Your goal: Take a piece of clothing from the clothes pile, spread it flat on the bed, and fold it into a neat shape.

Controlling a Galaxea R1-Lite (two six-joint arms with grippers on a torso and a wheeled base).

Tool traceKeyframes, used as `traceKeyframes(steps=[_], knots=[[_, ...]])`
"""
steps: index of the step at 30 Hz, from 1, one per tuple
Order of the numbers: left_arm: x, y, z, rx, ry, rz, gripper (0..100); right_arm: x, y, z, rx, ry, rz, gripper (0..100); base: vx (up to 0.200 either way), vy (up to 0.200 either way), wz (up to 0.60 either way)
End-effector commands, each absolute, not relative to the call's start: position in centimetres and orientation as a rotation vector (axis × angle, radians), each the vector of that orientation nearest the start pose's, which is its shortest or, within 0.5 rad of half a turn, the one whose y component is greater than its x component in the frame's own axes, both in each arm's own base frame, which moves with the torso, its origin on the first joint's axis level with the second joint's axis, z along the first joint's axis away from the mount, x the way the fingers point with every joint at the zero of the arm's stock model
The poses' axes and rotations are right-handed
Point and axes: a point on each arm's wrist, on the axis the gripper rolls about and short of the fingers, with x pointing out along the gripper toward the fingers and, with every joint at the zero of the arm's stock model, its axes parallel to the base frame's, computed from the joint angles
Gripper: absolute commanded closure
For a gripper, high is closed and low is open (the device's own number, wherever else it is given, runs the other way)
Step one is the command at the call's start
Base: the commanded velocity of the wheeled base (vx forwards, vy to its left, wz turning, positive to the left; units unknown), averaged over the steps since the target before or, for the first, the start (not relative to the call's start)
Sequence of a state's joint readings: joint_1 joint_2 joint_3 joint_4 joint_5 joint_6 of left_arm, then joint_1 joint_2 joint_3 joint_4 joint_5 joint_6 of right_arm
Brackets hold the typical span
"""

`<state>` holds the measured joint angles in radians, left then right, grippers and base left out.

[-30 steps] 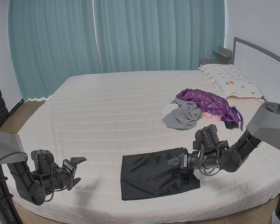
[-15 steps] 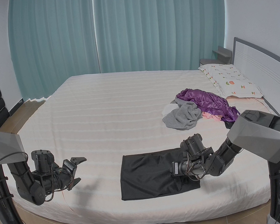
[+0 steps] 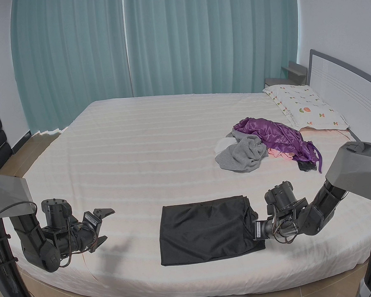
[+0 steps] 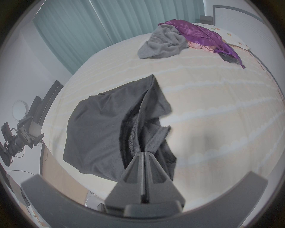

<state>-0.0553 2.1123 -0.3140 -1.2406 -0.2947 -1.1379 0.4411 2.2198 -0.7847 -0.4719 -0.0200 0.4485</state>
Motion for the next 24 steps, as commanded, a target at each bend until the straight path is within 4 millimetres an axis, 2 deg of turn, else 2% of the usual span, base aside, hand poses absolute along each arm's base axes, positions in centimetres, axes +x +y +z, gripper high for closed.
traceKeyframes(steps=[1, 5, 6, 12, 17, 20, 24], knots=[[27.4, -2.2, 1.6, -1.162, 0.694, 0.015, 0, 30.1, 13.4, -0.4, 0.198, 1.011, 0.149, 100, 0.0, 0.0, 0.0], [27.4, -2.2, 1.5, -1.162, 0.696, 0.016, 0, 29.4, 12.5, -0.8, 0.18, 1.039, 0.134, 100, 0.0, 0.0, 0.0], [27.4, -2.2, 1.6, -1.162, 0.694, 0.015, 0, 29.3, 12.2, -0.9, 0.173, 1.045, 0.131, 0, 0.0, 0.0, 0.0], [27.4, -2.2, 1.6, -1.162, 0.694, 0.015, 0, 28.4, 11.0, -0.4, 0.165, 1.045, 0.123, 0, 0.0, 0.0, 0.0], [27.4, -2.2, 1.6, -1.162, 0.694, 0.015, 0, 29.3, 10.4, 0.6, 0.254, 0.939, 0.175, 0, 0.0, 0.0, 0.0], [27.4, -2.2, 1.6, -1.162, 0.694, 0.015, 0, 29.7, 10.7, 0.3, 0.285, 0.923, 0.216, 0, 0.0, 0.0, 0.0], [27.4, -2.2, 1.5, -1.161, 0.695, 0.015, 0, 30.1, 11.5, -1.3, 0.3, 0.943, 0.236, 0, 0.0, 0.0, 0.0]])
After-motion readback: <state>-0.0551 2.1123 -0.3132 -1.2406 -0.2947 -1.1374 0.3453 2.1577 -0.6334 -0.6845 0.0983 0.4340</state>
